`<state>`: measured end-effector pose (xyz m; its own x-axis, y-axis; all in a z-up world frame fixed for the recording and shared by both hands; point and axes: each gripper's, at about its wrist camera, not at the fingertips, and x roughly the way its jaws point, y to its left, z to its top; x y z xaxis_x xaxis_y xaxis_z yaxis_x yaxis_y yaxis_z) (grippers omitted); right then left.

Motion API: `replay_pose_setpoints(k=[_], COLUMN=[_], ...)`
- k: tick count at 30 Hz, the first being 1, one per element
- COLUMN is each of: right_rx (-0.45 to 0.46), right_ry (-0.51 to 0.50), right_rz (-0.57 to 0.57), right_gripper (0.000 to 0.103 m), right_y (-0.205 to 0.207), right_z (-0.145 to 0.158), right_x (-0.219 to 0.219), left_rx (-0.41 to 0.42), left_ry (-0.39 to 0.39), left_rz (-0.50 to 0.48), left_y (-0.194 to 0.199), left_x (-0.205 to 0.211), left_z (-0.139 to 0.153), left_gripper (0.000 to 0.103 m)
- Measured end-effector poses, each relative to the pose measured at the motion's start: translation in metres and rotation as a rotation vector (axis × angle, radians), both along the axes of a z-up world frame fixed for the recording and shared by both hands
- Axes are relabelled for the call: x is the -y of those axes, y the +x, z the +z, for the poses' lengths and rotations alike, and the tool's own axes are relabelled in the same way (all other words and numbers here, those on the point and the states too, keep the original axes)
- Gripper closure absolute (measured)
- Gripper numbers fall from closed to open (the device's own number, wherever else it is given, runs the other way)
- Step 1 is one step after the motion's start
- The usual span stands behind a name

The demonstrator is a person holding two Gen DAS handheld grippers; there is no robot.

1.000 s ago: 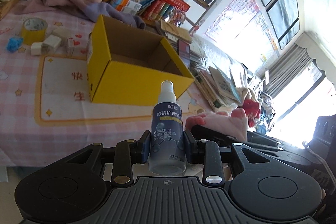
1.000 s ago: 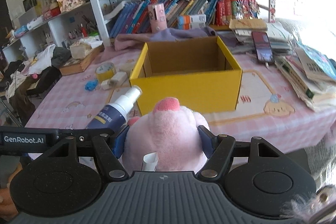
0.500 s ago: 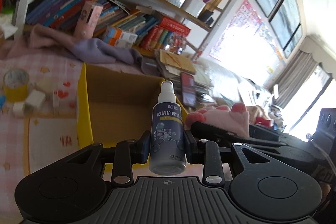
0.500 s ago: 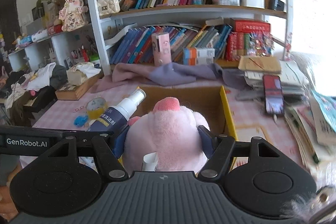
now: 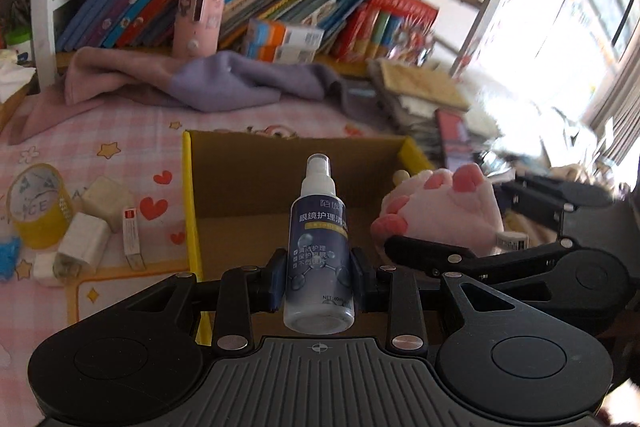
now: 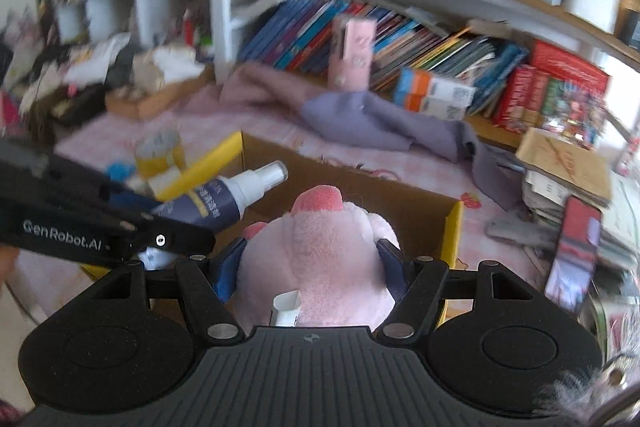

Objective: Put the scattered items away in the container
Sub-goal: 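Lower both tools into the yellow box and open them, releasing pig and bottle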

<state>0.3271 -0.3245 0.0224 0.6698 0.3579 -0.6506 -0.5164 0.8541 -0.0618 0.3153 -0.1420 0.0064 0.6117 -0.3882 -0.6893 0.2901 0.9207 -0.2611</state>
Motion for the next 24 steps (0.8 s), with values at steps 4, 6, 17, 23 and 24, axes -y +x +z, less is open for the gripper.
replay_pose_setpoints(k=[4,6,17,23,24], right_rx=[-0.039,-0.057,-0.144,-0.167,-0.171], right_ry=[-0.072,-0.113,-0.333,-0.431,-0.439], right_rz=[0.063,0.09,0.293,0.3,0.29], right_gripper=[0.036,0.036,0.035,0.035,0.035], right_y=[0.027,0.037,0.058,0.06,0.06], right_z=[-0.02,-0.03,-0.062,-0.072,-0.073], right_x=[-0.003,-0.006,-0.03,-0.022,-0.021], left_rx=[-0.03,-0.039,-0.033,-0.039,-0.044], left_ry=[0.078,0.119,0.361,0.499,0.508], left_rz=[-0.014,-0.026,-0.127,-0.2,-0.21], left_y=[0.02,0.028,0.05,0.051,0.05], left_x=[0.01,0.017,0.052,0.067,0.068], left_z=[-0.012,-0.018,-0.025,-0.037,-0.04], left_gripper=[0.072,0.072,0.072,0.072,0.072])
